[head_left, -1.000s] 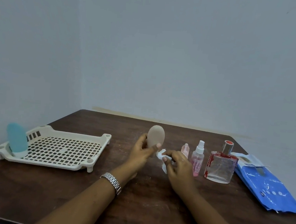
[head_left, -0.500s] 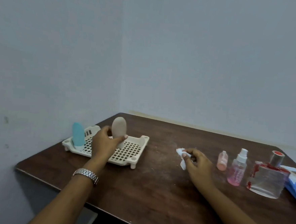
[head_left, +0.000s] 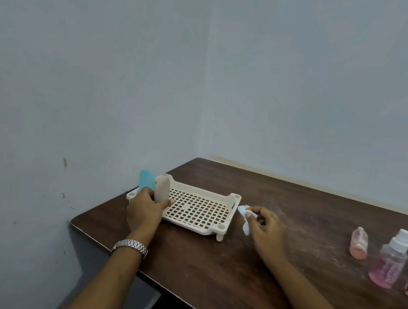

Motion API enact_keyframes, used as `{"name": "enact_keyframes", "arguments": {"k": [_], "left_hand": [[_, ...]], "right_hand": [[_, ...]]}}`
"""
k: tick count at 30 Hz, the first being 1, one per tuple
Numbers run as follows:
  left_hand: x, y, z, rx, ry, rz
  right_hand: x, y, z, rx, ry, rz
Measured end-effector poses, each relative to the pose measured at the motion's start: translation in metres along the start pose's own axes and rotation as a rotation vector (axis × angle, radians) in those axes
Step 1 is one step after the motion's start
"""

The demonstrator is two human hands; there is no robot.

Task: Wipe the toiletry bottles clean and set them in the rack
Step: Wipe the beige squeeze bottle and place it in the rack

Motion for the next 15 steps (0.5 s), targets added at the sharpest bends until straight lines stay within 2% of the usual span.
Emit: {"name": "enact_keyframes", "arguments": {"k": [15], "left_hand": [[-0.006,-0.004,0.018,-0.045,0.006,-0.035]], "right_hand": [[-0.001,0.006,-0.009,0.017,-0.014,-0.025]]}}
Point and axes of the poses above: each hand's wrist, its own x-axis away from the middle knuckle, its own y-axis out of the back of the hand, z = x × y, the point moved 10 cm from there along -x, towards the middle knuckle, and after that the axes turned 11 degrees about -y, right-handed, at the moved point
